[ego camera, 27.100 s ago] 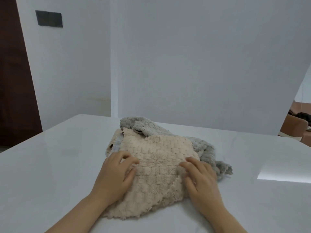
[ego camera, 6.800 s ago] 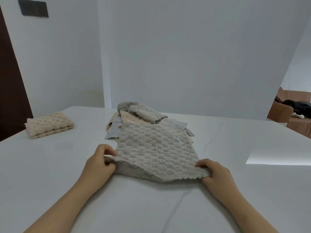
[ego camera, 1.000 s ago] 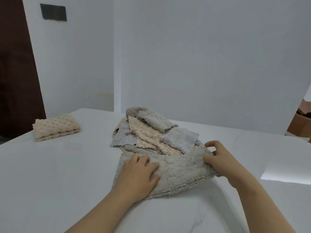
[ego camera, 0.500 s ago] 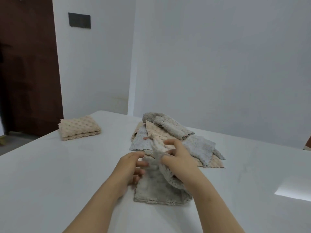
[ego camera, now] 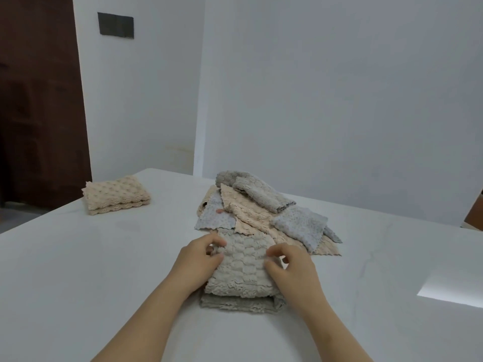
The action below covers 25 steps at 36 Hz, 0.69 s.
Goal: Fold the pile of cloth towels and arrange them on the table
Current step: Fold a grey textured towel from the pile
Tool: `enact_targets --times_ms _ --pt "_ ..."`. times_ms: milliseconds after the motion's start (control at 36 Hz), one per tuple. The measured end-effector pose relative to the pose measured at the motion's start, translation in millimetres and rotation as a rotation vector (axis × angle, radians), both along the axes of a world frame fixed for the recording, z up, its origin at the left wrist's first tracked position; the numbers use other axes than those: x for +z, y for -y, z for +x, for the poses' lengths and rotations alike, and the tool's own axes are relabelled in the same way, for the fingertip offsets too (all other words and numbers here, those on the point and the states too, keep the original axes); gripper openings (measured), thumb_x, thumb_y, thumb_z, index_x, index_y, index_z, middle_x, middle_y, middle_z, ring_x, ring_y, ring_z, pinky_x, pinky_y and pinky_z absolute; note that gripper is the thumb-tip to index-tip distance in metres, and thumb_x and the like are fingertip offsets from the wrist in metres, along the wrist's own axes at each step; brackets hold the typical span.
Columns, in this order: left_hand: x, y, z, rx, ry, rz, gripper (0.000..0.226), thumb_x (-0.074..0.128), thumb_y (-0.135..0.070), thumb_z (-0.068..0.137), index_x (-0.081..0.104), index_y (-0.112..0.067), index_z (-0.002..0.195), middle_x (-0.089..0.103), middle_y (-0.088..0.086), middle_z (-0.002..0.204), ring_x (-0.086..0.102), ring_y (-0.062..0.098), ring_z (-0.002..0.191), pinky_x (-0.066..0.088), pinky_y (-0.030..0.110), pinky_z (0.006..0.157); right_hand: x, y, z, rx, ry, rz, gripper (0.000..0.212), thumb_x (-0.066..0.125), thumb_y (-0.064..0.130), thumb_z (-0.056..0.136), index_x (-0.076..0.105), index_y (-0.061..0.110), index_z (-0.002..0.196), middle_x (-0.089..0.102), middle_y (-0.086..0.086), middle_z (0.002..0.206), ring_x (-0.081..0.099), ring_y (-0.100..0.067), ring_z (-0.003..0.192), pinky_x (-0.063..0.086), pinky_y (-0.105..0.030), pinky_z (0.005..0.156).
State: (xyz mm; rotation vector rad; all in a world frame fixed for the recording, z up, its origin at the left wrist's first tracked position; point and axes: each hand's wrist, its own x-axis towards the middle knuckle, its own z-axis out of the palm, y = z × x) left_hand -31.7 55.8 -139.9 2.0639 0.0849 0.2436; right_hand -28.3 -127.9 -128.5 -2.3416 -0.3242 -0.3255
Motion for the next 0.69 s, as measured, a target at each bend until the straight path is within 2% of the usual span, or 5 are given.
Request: enact_targets --times_ms 83,167,306,417,694 --pt "1 -2 -3 0.011 -0.025 0.207 0.019 0.057 -0.018 0.088 0.057 -0.037 0.093 0.057 -0.003 0.109 0.052 0.009 0.094 0.040 0.017 0.073 -7 -1 2 0.005 -0.058 -0.087 0.028 0.058 0.017 0.080 0.047 0.040 0.068 0.054 0.012 0.092 0.045 -0.011 0.101 0.034 -0.023 0.079" --pt "10 1 -6 0.114 0.082 0.406 0.027 0.050 -0.021 0.092 0.055 -0.030 0.116 0.039 -0.006 0.130 0.040 0.013 0.119 0.037 0.026 0.093 -7 -1 0 -0.031 0.017 -0.067 0.006 0.053 0.030 0.080 0.054 0.034 0.076 0.047 0.018 0.093 0.042 -0.010 0.106 0.028 -0.020 0.082" --pt "16 20 -10 -0.148 0.084 0.409 0.043 0.026 -0.038 0.098 0.037 -0.029 0.138 0.015 -0.011 0.154 0.008 0.008 0.142 0.011 0.033 0.117 -6 -5 -7 0.040 0.012 -0.173 0.073 0.015 0.059 0.066 0.049 0.035 0.126 0.032 0.017 0.143 0.021 -0.007 0.136 0.019 -0.028 0.107" --pt "-11 26 -11 -0.193 -0.136 0.736 0.048 0.019 -0.041 0.100 0.014 -0.032 0.146 0.003 -0.014 0.156 -0.008 0.011 0.145 -0.002 0.042 0.117 -13 -6 -11 0.105 -0.179 -0.354 0.045 0.030 0.040 0.097 0.027 0.038 0.143 0.005 0.020 0.155 0.000 -0.006 0.144 0.006 -0.031 0.113" --pt "-13 24 -18 -0.181 -0.180 0.761 0.048 0.015 -0.044 0.099 0.015 -0.037 0.146 0.004 -0.016 0.156 -0.003 0.011 0.145 0.000 0.045 0.117 -17 -7 -17 0.109 -0.201 -0.413 0.046 0.025 0.037 0.099 0.024 0.034 0.145 0.007 0.014 0.157 0.003 -0.010 0.145 0.005 -0.034 0.115"
